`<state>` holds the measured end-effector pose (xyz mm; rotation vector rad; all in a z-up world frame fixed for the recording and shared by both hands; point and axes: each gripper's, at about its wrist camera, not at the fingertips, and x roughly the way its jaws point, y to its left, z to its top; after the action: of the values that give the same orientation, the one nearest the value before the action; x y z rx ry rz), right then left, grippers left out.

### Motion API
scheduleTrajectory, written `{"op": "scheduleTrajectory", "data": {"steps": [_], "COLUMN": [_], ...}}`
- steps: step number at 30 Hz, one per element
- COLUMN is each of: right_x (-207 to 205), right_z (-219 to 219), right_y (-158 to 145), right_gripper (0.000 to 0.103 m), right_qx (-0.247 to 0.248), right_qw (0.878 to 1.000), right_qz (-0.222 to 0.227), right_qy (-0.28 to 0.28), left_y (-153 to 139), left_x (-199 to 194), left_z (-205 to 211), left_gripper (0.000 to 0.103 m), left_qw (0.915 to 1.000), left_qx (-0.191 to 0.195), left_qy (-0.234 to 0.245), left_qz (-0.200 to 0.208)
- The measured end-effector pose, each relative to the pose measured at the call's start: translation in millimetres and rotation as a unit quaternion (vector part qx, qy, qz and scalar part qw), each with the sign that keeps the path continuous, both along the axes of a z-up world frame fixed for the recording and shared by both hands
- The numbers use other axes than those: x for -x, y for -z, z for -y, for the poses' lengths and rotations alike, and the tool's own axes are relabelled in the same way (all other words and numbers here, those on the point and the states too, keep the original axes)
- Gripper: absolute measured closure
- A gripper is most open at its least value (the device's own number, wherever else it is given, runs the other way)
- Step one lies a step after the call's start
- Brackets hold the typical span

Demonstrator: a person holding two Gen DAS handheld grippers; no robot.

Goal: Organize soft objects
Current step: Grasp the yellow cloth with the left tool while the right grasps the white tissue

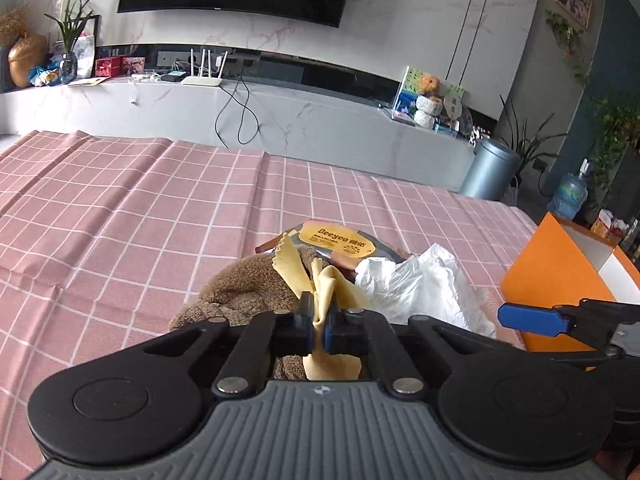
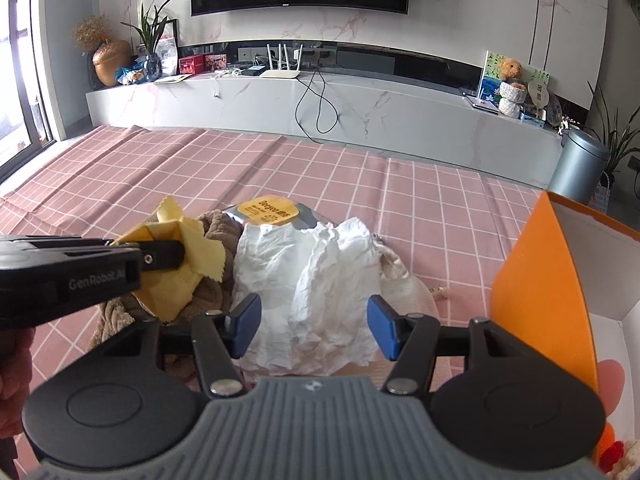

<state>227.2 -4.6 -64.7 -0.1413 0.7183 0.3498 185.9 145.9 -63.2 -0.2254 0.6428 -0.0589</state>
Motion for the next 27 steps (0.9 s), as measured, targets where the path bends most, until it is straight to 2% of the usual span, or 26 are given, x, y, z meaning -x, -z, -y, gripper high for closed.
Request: {"op": "scheduleTrajectory", "data": {"steps": [2,5,10,14,17,20,23,27], "right_x": [-3,-8,-22,-29,-28,-24,-16,-4], "right_z": [-4,-12,-22,-28,-30,-25,-20,-7], "right_y": [1,2,11,21,24,18,4,-25], "right_gripper": [0.033,0.033,0.035,0.05,0.081,0.095,0.1,0.101], "right_qx": [-0.001,0.004,0.013,0.026,0.036,0.027,0.016,-0.019], "right_qw": [1.0,1.0,1.0,0.999,0.999,0.999,0.999,0.998], "right_qz": [-0.001,0.003,-0.001,-0.007,-0.004,0.007,0.026,0.046], "right_qy": [-0.005,-0.012,-0.013,-0.022,-0.029,-0.033,-0.036,-0.043], "left_y": [-9,-27,-37,-33,-30,-29,-30,-36], "left_x": [9,22,21,17,18,19,22,28], "left_z": [-4,-12,-25,-19,-15,-13,-11,-7], "left_gripper": [0.099,0.1,0.1,0.1,0.1,0.1,0.1,0.1], "left_qw": [0.9998,0.9984,0.9977,0.9984,0.9988,0.999,0.9991,0.999], "left_qx": [0.0,-0.015,-0.015,-0.012,-0.013,-0.014,-0.014,-0.013], "left_qy": [-0.009,-0.034,-0.052,-0.044,-0.036,-0.032,-0.031,-0.03], "left_qz": [0.015,0.042,0.04,0.032,0.03,0.028,0.027,0.031]}}
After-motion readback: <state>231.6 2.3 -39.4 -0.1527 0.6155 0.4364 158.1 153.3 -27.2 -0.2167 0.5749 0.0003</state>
